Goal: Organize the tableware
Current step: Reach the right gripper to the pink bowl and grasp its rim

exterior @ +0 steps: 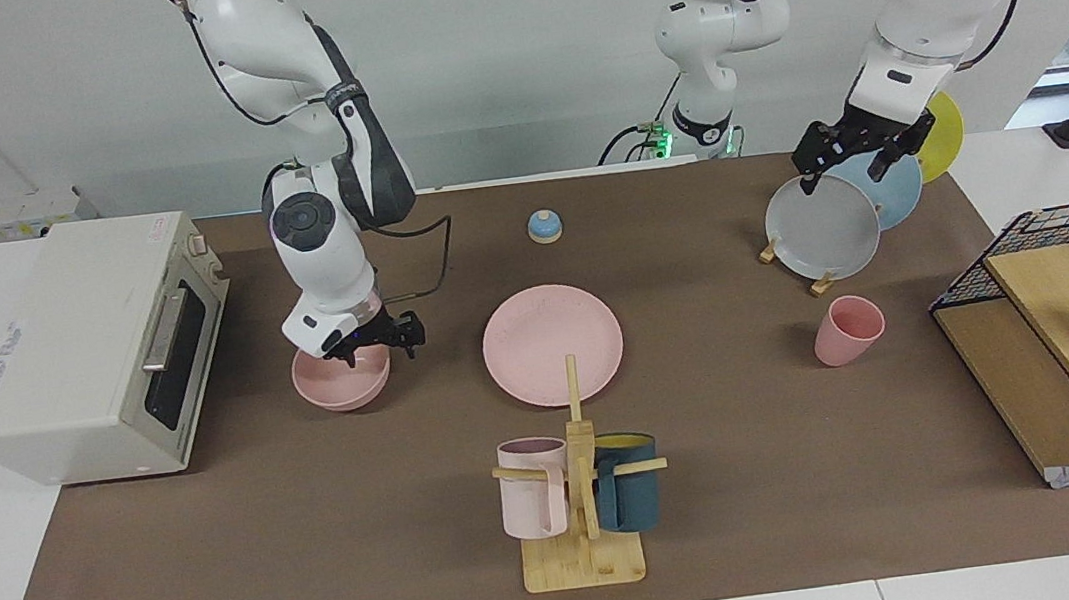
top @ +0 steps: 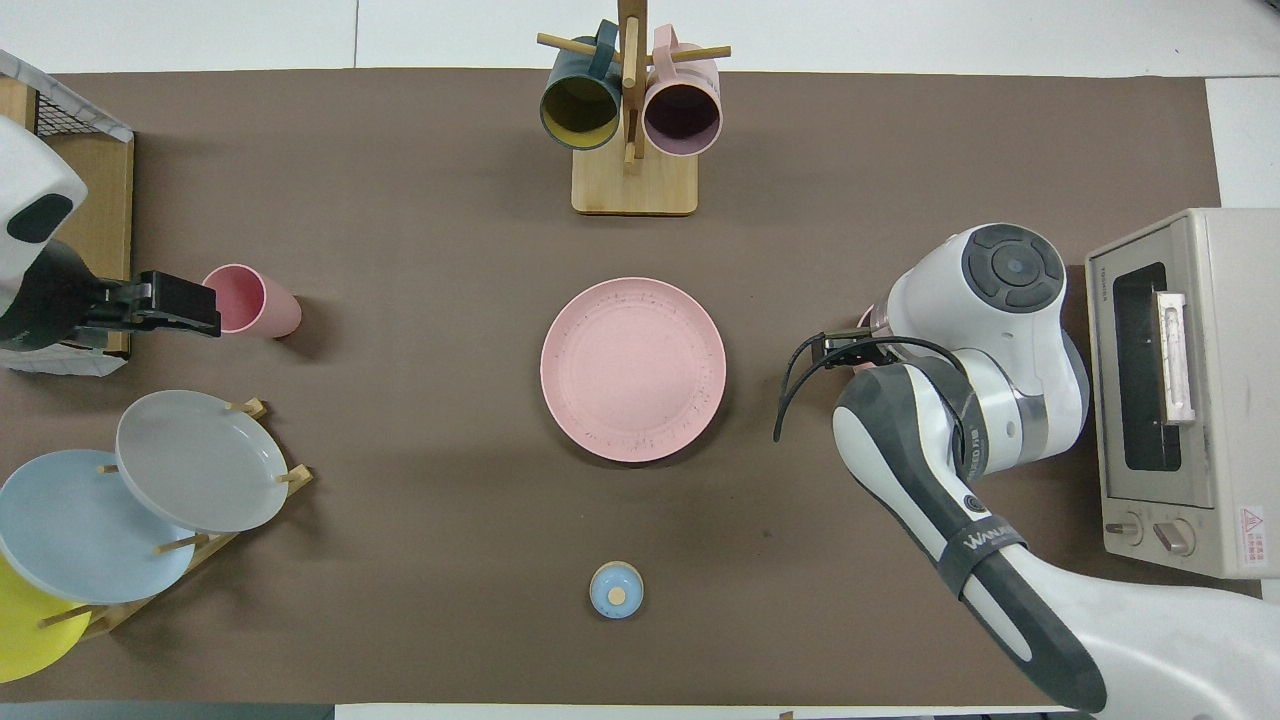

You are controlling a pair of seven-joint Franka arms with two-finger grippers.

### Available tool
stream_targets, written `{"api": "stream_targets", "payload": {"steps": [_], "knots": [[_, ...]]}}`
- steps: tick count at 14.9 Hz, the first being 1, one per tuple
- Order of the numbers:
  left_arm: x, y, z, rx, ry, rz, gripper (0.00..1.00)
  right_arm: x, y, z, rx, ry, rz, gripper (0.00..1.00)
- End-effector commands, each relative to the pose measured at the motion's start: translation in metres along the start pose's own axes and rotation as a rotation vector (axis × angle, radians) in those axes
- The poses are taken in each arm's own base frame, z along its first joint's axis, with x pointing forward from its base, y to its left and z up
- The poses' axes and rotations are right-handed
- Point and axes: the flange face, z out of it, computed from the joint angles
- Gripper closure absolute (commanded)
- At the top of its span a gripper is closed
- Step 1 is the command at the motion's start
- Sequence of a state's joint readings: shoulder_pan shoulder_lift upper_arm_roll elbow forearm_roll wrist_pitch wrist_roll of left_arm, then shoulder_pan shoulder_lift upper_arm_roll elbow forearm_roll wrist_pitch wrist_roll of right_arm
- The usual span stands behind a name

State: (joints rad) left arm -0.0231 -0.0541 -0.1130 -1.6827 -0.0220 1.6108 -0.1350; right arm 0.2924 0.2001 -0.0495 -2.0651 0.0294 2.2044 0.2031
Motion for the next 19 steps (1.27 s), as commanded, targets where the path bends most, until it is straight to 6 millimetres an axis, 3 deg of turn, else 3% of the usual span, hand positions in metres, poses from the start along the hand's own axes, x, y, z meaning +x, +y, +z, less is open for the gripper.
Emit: {"api": "stream_targets", "payload": {"steps": [1, 3, 5, 8, 10, 12, 16, 19], "knots": [[-0.005, -0.001, 0.001, -0.009, 0.014, -0.002, 0.0, -0.004, 0.001, 0.009, 0.002, -0.015, -0.05, 1.0], [-0.006, -0.001, 0.0, -0.011, 0.013, -0.002, 0.0, 0.004, -0.018, -0.008, -0.018, -0.016, -0.094, 1.0], [-0.006, -0.001, 0.0, -0.009, 0.012, -0.002, 0.0, 0.02, -0.046, -0.04, -0.055, -0.03, -0.148, 1.0], [-0.006, 0.0, 0.0, -0.01, 0.009, -0.001, 0.0, 0.043, -0.141, -0.077, -0.084, -0.043, -0.135, 1.0], [-0.006, -0.001, 0.0, -0.009, 0.012, -0.002, 0.0, 0.039, -0.205, -0.073, -0.112, -0.055, -0.086, 1.0], [-0.004, -0.002, 0.001, -0.011, 0.015, -0.004, 0.0, 0.031, -0.25, -0.074, -0.11, -0.03, -0.072, 1.0], [0.014, -0.016, 0.011, -0.017, 0.034, -0.026, 0.0, 0.015, -0.295, -0.075, -0.046, 0.037, -0.05, 1.0], [0.035, -0.028, 0.035, -0.023, 0.042, -0.012, 0.0, 0.0, -0.331, -0.07, 0.016, 0.096, -0.065, 1.0]]}}
